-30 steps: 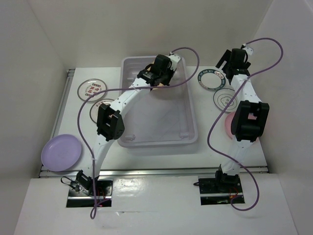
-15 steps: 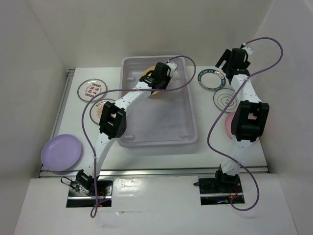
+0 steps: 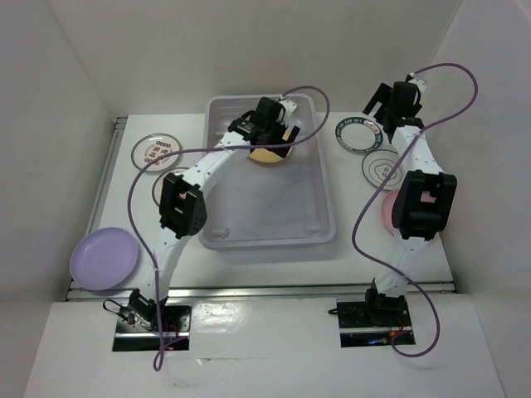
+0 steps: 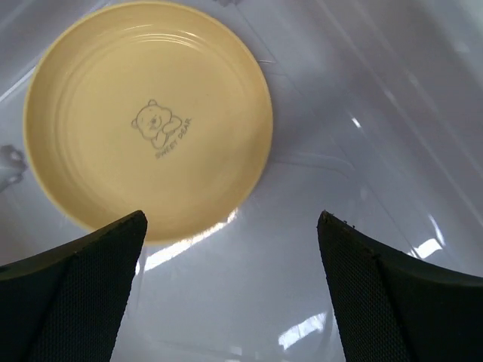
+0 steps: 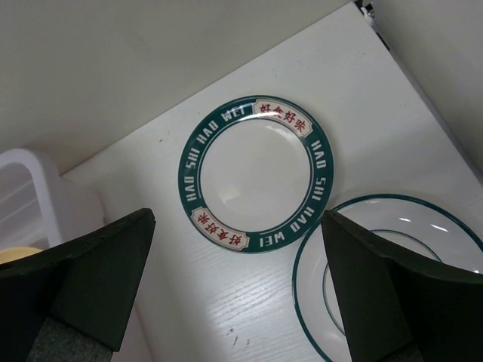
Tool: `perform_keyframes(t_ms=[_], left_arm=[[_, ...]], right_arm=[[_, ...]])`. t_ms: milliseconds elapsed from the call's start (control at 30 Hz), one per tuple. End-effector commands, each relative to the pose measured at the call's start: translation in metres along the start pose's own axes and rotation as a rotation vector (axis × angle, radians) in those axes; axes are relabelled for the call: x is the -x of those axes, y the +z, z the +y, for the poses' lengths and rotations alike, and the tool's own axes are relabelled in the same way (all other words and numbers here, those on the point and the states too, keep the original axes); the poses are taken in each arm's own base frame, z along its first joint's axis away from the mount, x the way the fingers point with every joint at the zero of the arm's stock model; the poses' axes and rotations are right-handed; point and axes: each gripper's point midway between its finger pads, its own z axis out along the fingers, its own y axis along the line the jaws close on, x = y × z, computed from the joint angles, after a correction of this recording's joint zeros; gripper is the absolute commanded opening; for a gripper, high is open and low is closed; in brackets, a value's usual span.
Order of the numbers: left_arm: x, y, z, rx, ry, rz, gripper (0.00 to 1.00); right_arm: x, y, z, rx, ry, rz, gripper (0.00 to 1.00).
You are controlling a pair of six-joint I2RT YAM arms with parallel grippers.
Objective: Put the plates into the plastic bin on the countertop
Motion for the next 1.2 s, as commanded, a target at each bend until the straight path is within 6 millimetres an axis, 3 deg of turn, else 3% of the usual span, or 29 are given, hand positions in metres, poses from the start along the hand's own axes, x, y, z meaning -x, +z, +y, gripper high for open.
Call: perform_keyframes(t_ms=[0,67,100,133,200,233,267,333,400,433,467,567,600,667,700,767,800,900,1000,1067,1133,1167], left_arm=[[0.099,-0.138,0.003,-0.064,-0.059,-0.243,1.00],[0.101,-0.177,0.009,-0.068,-0.092,-0.246,1.00],[0.114,-0.223,0.013,-0.069,-0.108,-0.304,1.00],[0.109,-0.244,0.020,-0.050,-0.141,-0.300,1.00],[0.083,-0.265,0.031,0.020,-0.194,-0.254,1.00],[0.076,-0.303,0.058,0.124,-0.250,-0.287,1.00],[0.040,-0.302,0.065,0.175,-0.322,-0.189,0.99],[-0.002,-0.319,0.092,0.286,-0.451,-0.111,0.96],[-0.068,-0.333,0.106,0.414,-0.588,0.015,0.96],[-0.090,-0.347,0.119,0.495,-0.700,0.016,0.94],[-0.128,-0.339,0.120,0.546,-0.736,0.111,0.91],[-0.181,-0.346,0.129,0.681,-0.916,0.176,0.87],[-0.208,-0.344,0.127,0.707,-0.945,0.205,0.87],[-0.224,-0.335,0.132,0.703,-1.044,0.183,0.87],[-0.250,-0.329,0.129,0.722,-1.076,0.233,0.87],[-0.265,-0.320,0.138,0.718,-1.173,0.212,0.89],[-0.284,-0.311,0.136,0.722,-1.214,0.246,0.89],[-0.303,-0.295,0.147,0.715,-1.313,0.259,0.87],[-0.325,-0.291,0.158,0.779,-1.301,0.344,0.84],[-0.325,-0.288,0.162,0.797,-1.295,0.357,0.81],[-0.324,-0.287,0.172,0.804,-1.248,0.361,0.67],[-0.326,-0.286,0.176,0.823,-1.231,0.361,0.67]], right_arm=[[0.024,-0.001,0.015,0.072,0.012,-0.063,1.00],[0.024,-0.002,0.022,0.106,0.012,-0.059,1.00],[0.024,-0.002,0.022,0.106,0.012,-0.059,1.00],[0.024,-0.002,0.024,0.117,0.011,-0.055,1.00],[0.019,0.001,0.022,0.114,0.010,-0.046,1.00],[0.019,0.001,0.022,0.114,0.010,-0.046,1.00],[0.017,0.002,0.022,0.114,0.010,-0.046,1.00],[0.017,0.002,0.022,0.114,0.010,-0.046,1.00],[0.016,0.001,0.025,0.133,0.009,-0.038,1.00],[0.018,0.001,0.028,0.148,0.010,-0.045,1.00],[0.017,0.000,0.031,0.164,0.009,-0.039,1.00],[0.016,0.003,0.036,0.189,0.017,-0.035,1.00],[0.015,0.002,0.038,0.200,0.026,-0.029,1.00],[0.006,0.006,0.037,0.201,0.034,-0.006,1.00],[0.003,0.006,0.038,0.214,0.033,-0.002,1.00],[-0.001,0.006,0.040,0.231,0.032,0.006,1.00],[-0.006,0.007,0.040,0.236,0.041,0.021,1.00],[-0.015,0.010,0.041,0.251,0.040,0.041,1.00],[-0.027,0.015,0.042,0.267,0.039,0.071,1.00],[-0.027,0.018,0.043,0.267,0.039,0.070,1.00],[-0.027,0.022,0.044,0.266,0.039,0.074,1.00],[-0.022,0.022,0.045,0.269,0.039,0.066,1.00]])
